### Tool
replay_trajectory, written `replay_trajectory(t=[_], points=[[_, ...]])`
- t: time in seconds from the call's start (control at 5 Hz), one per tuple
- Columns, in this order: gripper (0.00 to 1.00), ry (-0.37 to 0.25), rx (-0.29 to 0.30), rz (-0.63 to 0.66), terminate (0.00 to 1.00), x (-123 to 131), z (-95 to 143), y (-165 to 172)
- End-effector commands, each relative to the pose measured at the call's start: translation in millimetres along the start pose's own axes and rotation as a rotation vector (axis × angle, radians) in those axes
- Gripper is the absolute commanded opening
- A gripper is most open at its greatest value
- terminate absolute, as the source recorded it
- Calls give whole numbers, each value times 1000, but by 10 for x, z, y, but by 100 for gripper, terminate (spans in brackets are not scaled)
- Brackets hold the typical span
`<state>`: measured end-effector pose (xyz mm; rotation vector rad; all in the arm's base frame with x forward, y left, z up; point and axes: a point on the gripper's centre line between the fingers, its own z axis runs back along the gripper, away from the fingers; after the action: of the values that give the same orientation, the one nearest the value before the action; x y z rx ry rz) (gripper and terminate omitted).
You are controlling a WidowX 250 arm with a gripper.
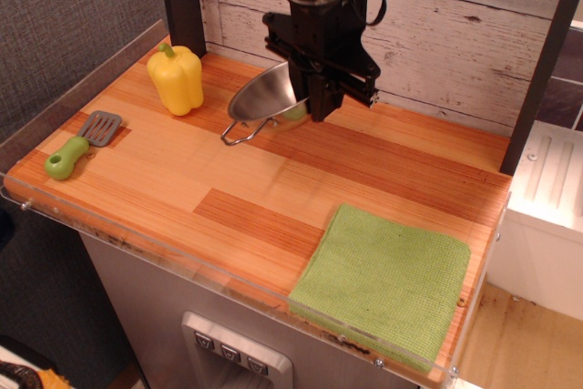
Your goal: Put the silver pot on the green rag.
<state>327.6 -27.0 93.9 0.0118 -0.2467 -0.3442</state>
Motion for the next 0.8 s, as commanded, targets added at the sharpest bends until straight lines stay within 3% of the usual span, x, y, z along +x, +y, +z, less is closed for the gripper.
replay_trajectory(t=[0.0, 0.4, 0.6], points=[[0, -101, -22, -140, 0, -156, 303, -598], [0, -72, -31, -281, 0, -344, 189, -1105], [0, -48, -46, -305, 0, -461, 120, -1200]])
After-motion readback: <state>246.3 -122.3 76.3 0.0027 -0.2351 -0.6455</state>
